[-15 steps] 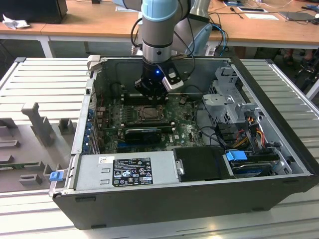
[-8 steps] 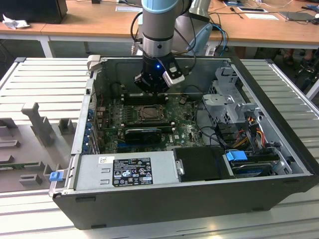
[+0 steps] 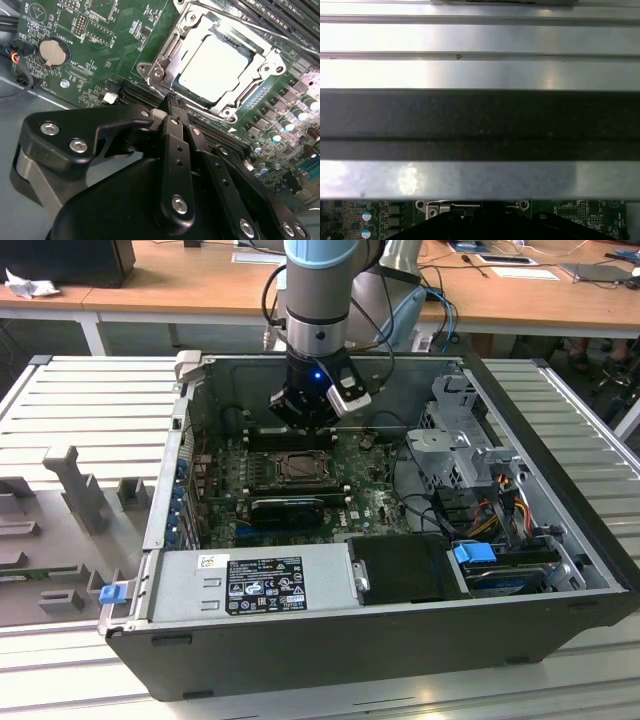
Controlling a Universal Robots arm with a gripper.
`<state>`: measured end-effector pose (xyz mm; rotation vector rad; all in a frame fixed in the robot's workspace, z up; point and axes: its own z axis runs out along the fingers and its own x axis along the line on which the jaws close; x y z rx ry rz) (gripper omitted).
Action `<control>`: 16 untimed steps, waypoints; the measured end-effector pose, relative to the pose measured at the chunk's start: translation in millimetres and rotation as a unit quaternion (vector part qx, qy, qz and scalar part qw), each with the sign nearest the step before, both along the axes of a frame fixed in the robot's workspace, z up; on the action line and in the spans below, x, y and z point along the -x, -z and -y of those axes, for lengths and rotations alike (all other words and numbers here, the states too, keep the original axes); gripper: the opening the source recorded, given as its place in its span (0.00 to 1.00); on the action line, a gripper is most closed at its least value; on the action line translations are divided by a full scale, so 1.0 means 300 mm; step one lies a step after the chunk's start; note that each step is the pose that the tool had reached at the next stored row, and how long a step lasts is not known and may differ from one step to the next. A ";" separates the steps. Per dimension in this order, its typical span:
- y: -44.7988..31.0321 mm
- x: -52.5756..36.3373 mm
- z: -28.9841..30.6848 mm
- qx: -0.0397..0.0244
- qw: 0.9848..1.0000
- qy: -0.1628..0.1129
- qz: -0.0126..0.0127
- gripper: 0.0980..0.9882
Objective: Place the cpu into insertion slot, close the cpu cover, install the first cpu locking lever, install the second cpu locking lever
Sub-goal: 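Install the first cpu locking lever, then install the second cpu locking lever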
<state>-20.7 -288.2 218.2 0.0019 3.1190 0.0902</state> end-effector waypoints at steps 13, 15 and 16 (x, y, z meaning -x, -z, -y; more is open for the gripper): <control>0.000 0.000 0.039 0.000 1.000 0.000 0.000 0.01; 0.000 0.000 0.045 0.000 1.000 0.000 0.000 0.01; 0.000 0.000 0.046 0.000 1.000 0.000 0.000 0.01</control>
